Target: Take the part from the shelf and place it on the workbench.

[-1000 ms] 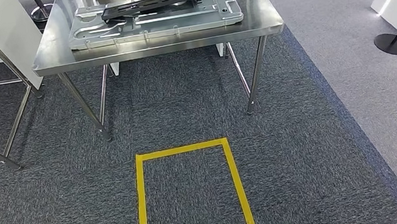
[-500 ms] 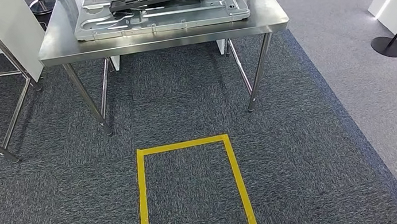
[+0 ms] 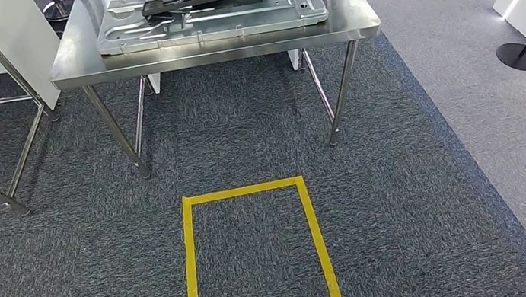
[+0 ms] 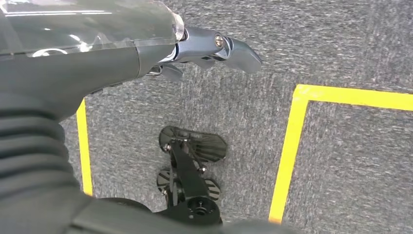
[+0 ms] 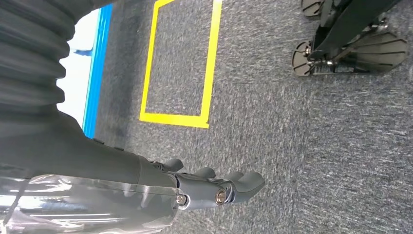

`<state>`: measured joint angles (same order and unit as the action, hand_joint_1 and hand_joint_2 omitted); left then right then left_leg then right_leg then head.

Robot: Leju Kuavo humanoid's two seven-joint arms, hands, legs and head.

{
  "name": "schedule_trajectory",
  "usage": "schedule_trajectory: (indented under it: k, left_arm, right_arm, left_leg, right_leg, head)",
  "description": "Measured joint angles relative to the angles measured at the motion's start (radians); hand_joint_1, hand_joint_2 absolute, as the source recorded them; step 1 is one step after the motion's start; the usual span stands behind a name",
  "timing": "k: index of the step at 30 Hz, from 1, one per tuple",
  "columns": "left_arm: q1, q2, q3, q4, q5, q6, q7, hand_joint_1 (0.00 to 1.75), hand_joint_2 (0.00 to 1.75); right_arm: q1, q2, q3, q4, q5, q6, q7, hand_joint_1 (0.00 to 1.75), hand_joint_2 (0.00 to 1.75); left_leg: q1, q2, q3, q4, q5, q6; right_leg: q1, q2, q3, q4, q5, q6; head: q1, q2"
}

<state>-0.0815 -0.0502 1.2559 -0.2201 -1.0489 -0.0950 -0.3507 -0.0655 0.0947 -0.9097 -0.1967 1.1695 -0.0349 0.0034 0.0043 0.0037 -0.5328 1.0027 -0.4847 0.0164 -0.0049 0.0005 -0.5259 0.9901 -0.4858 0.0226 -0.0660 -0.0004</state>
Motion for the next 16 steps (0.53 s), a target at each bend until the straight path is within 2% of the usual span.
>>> schedule_trajectory:
  k: [3,4,16]
  left_arm:
    - [0.01,0.0,-0.049,0.0,0.052,0.003,0.017,0.0,0.0]
    - [0.014,0.001,-0.067,0.0,0.07,0.004,0.023,0.0,0.0]
    - [0.057,0.008,-0.303,-0.021,0.278,0.024,0.093,0.0,0.0]
  right_arm:
    - [0.008,-0.005,0.037,-0.004,-0.056,0.002,0.0,0.0,0.44]
    - [0.011,-0.006,0.05,-0.006,-0.075,0.003,0.0,0.0,0.0]
    - [0.049,-0.025,0.219,-0.037,-0.308,0.013,0.0,0.0,0.0]
  left_leg:
    - [0.001,0.0,0.0,0.0,0.001,-0.003]
    - [0.001,0.0,0.0,0.0,0.001,-0.003]
    - [0.001,0.0,0.0,0.0,0.001,-0.003]
  right_leg:
    - [0.001,0.0,-0.001,0.002,-0.001,-0.002]
    - [0.002,0.0,-0.001,0.002,-0.001,-0.002]
    - [0.001,0.0,-0.001,0.004,-0.001,-0.002]
  head:
    - [0.0,0.0]
    - [0.0,0.0]
    - [0.0,0.0]
